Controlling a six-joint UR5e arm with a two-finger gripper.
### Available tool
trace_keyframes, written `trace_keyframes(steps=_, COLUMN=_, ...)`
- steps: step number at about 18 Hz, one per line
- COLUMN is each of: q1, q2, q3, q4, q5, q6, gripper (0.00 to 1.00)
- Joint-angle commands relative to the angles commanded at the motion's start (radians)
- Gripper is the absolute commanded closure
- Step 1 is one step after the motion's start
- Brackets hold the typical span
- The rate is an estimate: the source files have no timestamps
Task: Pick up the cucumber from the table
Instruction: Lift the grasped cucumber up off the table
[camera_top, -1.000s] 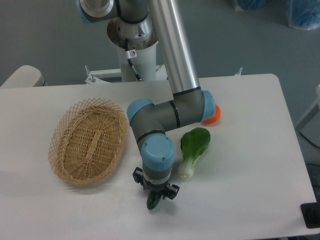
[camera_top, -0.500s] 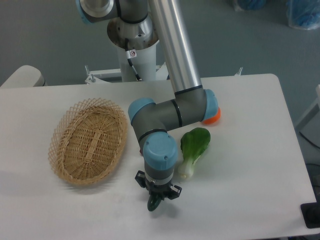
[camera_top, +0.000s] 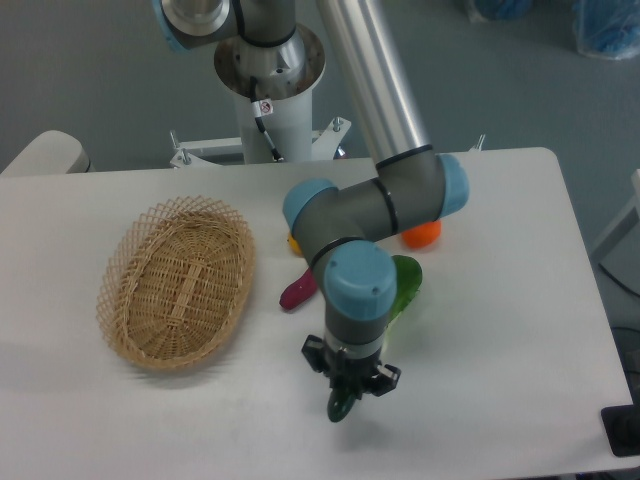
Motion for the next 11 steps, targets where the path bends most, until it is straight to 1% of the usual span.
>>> trace_keyframes(steps=5, q1=0.052, q2=0.012, q3=0.002, q4=-0.052, q5=0.002, q6=0.146, gripper=0.76)
trace_keyframes(steps=9, q1=0.086, q2=0.014, q3=0.005, q4=-0.066, q5=0.003, q6=0.267, gripper=0.76)
trace_keyframes(steps=11, q1=0.101, q2=0.012, q3=0.015, q4=-0.100, q5=0.006, q6=0.328, gripper=0.75)
